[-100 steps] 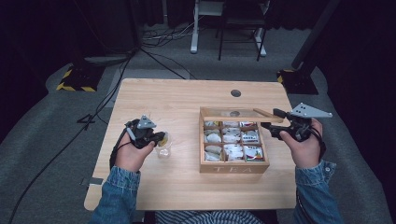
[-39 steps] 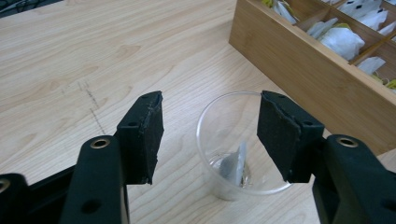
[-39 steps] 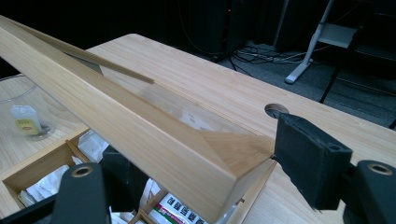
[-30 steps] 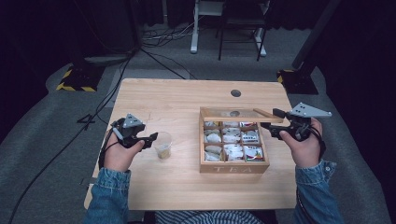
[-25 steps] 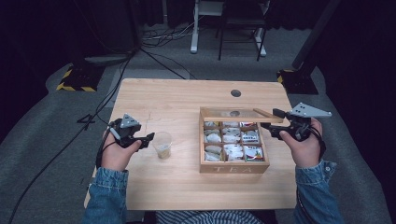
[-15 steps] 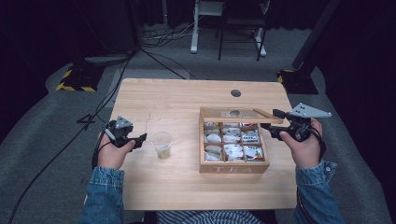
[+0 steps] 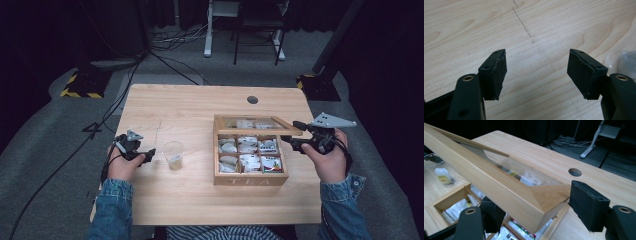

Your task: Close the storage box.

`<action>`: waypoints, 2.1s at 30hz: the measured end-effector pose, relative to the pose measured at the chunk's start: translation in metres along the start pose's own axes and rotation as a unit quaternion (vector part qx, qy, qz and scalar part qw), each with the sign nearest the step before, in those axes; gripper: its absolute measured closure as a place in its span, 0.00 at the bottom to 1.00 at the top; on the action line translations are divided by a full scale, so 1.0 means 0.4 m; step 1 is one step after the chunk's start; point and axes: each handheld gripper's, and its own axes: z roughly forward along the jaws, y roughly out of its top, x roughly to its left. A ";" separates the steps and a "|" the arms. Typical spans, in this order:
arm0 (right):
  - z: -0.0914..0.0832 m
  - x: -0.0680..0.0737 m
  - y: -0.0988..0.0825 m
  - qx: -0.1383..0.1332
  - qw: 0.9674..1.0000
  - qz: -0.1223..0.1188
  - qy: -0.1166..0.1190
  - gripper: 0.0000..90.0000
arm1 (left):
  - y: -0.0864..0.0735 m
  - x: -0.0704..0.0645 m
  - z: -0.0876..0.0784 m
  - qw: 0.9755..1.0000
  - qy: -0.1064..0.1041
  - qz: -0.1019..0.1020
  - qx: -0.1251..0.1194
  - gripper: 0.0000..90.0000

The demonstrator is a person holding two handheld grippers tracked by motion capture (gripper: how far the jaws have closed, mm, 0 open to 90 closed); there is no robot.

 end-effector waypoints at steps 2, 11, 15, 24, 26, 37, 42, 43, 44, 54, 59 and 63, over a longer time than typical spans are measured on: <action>-0.004 0.002 -0.001 0.006 1.000 -0.001 0.001 0.37 | -0.003 0.000 0.006 1.000 -0.001 0.000 0.000 0.36; -0.019 0.014 -0.004 0.026 1.000 -0.005 0.004 0.37 | -0.014 0.004 0.024 1.000 0.005 0.006 0.010 0.35; -0.024 0.019 -0.006 0.033 0.999 -0.007 0.004 0.37 | -0.027 0.008 0.039 1.000 0.002 0.004 0.019 0.35; -0.032 0.029 -0.008 0.046 0.999 -0.010 0.004 0.37 | -0.039 0.017 0.047 1.000 -0.006 -0.004 -0.006 0.32; -0.034 0.031 -0.011 0.051 0.999 -0.010 0.005 0.37 | -0.043 0.019 0.051 1.000 -0.009 0.000 -0.016 0.30; -0.043 0.041 -0.035 0.077 0.997 -0.007 0.014 0.37 | -0.045 0.019 0.053 1.000 -0.010 0.002 -0.021 0.28; -0.042 0.044 -0.051 0.089 0.996 -0.003 0.021 0.36 | -0.045 0.019 0.054 1.000 -0.010 0.002 -0.022 0.28; -0.041 0.046 -0.055 0.094 0.995 -0.001 0.022 0.36 | -0.045 0.019 0.054 1.000 -0.010 0.002 -0.022 0.28; -0.041 0.046 -0.058 0.097 0.995 0.001 0.023 0.36 | -0.045 0.019 0.054 1.000 -0.010 0.002 -0.022 0.28; -0.032 0.056 -0.086 0.125 0.992 0.002 0.028 0.36 | -0.044 0.018 0.054 1.000 -0.010 0.002 -0.021 0.28; -0.029 0.066 -0.099 0.138 0.990 -0.004 0.026 0.35 | -0.044 0.018 0.054 1.000 -0.009 0.000 -0.021 0.27; -0.028 0.068 -0.106 0.141 0.990 -0.005 0.028 0.35 | -0.043 0.017 0.054 1.000 -0.008 0.000 -0.020 0.27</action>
